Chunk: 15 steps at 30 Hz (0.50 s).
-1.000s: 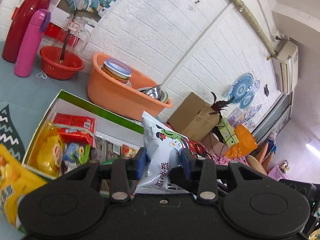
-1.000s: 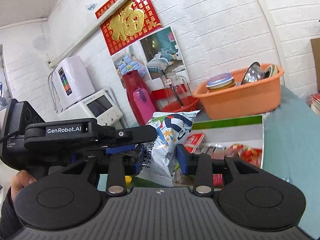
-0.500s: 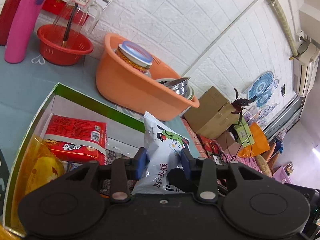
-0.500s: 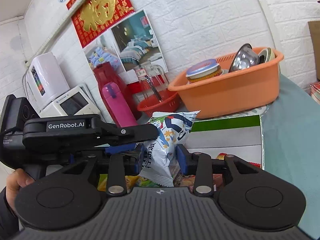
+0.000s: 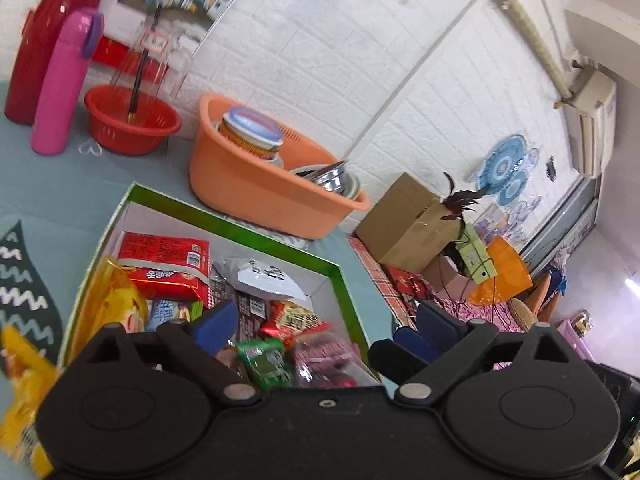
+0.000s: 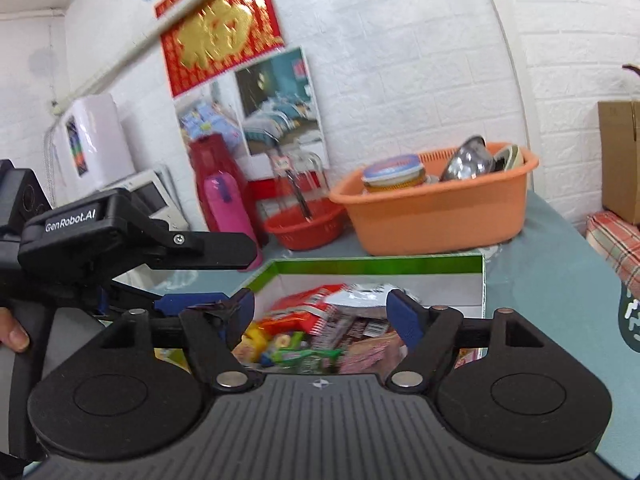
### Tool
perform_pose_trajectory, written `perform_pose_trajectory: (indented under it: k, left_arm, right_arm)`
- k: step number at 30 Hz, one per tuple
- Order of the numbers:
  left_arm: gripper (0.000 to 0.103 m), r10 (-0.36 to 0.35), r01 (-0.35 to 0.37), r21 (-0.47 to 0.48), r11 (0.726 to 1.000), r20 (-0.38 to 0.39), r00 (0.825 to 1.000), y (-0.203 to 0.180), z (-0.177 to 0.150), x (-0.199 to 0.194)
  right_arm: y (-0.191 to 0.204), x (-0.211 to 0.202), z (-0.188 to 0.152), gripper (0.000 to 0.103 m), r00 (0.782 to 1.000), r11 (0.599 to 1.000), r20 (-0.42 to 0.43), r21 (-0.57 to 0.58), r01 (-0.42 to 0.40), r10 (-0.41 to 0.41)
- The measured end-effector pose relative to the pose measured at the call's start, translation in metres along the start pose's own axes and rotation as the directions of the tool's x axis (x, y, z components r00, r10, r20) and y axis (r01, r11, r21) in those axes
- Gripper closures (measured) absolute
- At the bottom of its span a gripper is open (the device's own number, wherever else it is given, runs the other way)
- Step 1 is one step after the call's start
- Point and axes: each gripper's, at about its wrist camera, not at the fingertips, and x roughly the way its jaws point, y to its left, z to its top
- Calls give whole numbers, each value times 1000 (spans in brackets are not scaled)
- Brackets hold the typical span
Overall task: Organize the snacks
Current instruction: 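Grasp the orange snack packet on the table with the left gripper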
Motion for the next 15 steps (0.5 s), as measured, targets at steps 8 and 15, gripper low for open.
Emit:
perform_pose_trajectory:
  k: [8, 15]
  left_arm:
    - [0, 30, -35, 79, 996, 65, 997, -25, -42, -104]
    - [0, 162, -162, 73, 984, 14, 987, 6, -104, -142]
  right_arm:
    - [48, -83, -6, 0, 989, 990, 56, -51, -133, 135]
    - [64, -99, -55, 0, 983, 983, -53, -24, -179, 178]
